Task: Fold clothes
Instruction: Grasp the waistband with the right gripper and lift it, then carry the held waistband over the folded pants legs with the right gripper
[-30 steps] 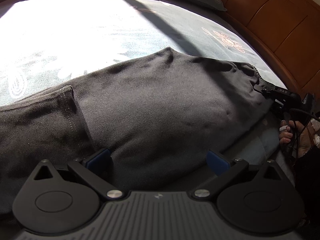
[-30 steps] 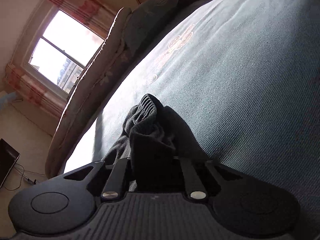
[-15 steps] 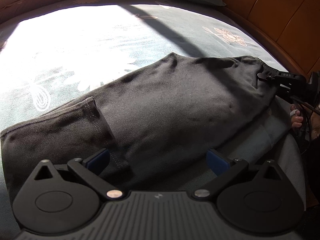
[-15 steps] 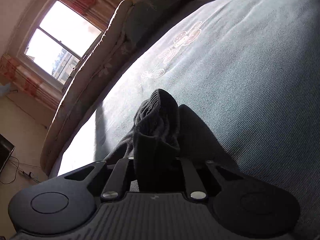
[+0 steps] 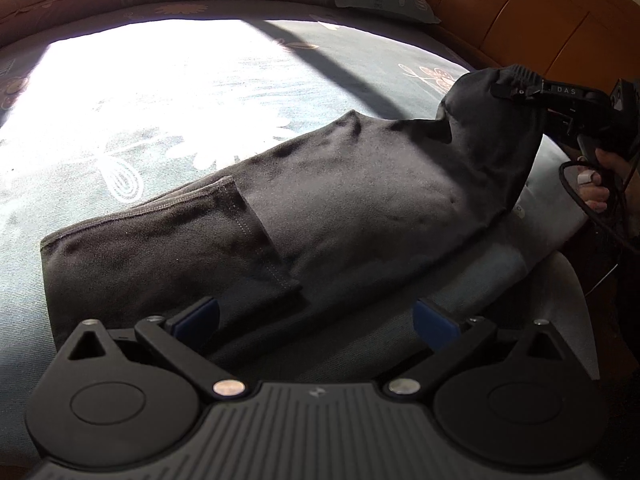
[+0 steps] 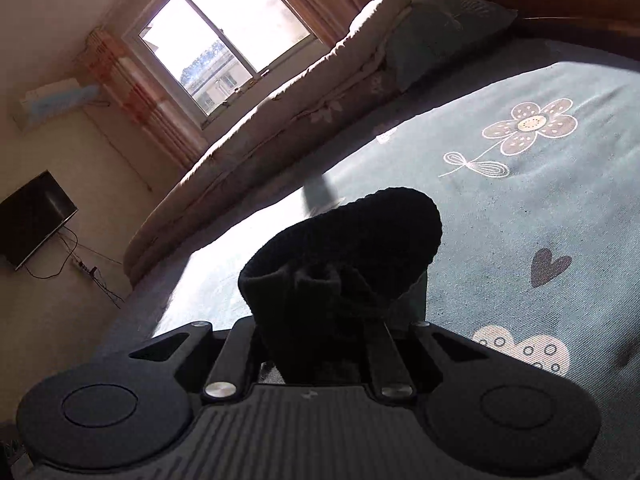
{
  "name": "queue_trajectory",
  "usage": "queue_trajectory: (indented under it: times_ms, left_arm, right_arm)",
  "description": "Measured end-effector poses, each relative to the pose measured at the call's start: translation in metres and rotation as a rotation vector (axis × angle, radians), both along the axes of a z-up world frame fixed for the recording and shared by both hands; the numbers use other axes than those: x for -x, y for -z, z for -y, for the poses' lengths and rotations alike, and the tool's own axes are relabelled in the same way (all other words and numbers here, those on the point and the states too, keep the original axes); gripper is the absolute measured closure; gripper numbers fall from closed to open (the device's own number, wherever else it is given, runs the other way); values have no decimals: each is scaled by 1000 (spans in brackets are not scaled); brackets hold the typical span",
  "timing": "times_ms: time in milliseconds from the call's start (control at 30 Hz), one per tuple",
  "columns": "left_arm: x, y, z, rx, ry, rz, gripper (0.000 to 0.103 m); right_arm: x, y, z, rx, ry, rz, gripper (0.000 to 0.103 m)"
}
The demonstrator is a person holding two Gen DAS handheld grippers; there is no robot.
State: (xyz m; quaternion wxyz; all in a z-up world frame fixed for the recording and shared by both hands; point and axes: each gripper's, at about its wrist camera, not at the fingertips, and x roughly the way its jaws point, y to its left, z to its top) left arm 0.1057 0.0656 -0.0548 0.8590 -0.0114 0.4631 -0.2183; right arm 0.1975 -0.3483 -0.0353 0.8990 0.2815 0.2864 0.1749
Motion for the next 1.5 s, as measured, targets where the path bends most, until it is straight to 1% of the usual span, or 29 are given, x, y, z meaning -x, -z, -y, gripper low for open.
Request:
queue_trajectory:
  times_ms: [167,300,433,567,800,900,967,1100,1233,1500]
  left_arm:
    - [9,-1,-25,33,-32,4,1]
    - [14,-2,-40,63,-54,6,1]
    - [19,-1,-51,63,-68,9,1]
    - [24,1,-64,68,-94,11,1]
    - [35,4,-84,113,-146,6,1]
    - [41,7,-89,119,-161,-2,1]
    - [44,8,-93,114,-174,-7,1]
    - [48,12,-103,120,-215,-18,1]
    - [53,15,-110,127,-246,-28,1]
    - [59,18,-125,148,-313,-30,1]
  right_arm:
    - [-3,-21,-44,24,-89,19,88]
    - [-7,-33,-78,32,-157,25,87]
    - [-11,-38,-109,23,-224,30,87]
    - [-11,-44,-145,37,-301,43,87]
    - [-9,-47,-191,64,-407,59,87]
    - [-3,-45,-210,72,-456,64,88]
    - [1,-45,-223,96,-494,72,88]
    - [14,-44,-250,175,-576,101,88]
    - [26,-42,-270,261,-625,133,87]
    - [58,-49,-312,425,-710,253,88]
